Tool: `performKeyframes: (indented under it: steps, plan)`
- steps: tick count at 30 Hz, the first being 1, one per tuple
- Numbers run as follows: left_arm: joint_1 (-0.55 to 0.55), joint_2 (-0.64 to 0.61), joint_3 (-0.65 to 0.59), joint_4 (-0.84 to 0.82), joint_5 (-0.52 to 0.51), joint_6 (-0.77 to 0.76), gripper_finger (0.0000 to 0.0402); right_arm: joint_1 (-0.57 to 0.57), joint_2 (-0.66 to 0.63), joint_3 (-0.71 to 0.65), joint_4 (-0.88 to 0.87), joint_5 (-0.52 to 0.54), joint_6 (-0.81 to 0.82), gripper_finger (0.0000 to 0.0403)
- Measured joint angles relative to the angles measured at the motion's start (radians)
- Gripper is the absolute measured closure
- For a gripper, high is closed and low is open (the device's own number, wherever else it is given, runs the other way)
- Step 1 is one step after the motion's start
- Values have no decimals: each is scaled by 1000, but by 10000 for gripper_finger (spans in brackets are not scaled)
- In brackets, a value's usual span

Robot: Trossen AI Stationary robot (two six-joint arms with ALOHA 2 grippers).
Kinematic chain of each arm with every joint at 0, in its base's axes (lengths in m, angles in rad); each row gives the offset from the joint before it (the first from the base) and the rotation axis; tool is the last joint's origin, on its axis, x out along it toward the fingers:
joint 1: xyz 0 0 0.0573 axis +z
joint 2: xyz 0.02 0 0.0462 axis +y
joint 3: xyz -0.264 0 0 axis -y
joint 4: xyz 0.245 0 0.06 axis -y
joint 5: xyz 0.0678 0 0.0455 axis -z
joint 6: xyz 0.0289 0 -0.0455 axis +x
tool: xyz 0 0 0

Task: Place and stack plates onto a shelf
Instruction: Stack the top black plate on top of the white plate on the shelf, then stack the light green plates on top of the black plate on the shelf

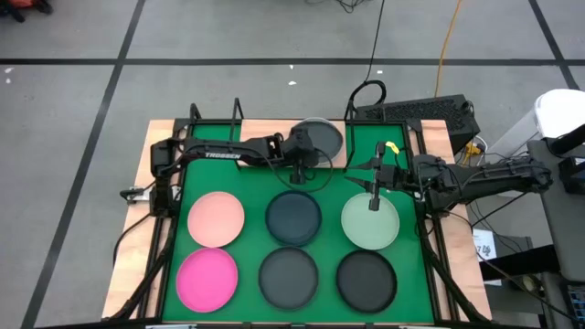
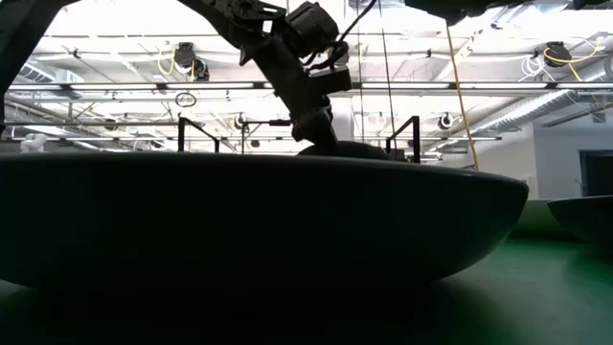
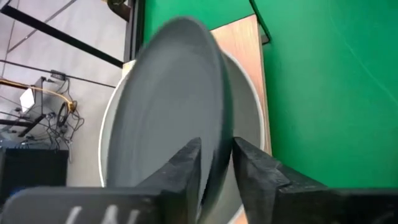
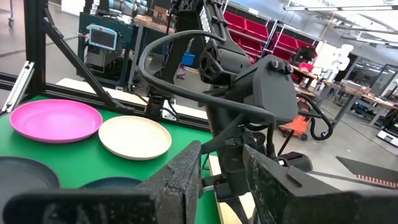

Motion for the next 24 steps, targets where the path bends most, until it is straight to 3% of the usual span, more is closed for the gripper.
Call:
performKeyframes:
  steps: [6, 9, 18, 24]
  plan:
    - [-3, -4, 0, -1, -2, -4, 215, 0, 0, 0, 0, 0, 1, 298]
    - [-3, -36, 0, -4, -3, -23, 195, 0, 0, 0, -1, 0, 2, 298]
    - [-43, -260, -3, -72, -2, -130, 191, 0, 2, 0, -17, 0, 2, 298]
    - [-63, -455, -127, -81, -2, -194, 203, 0, 11, 0, -15, 0, 2, 298]
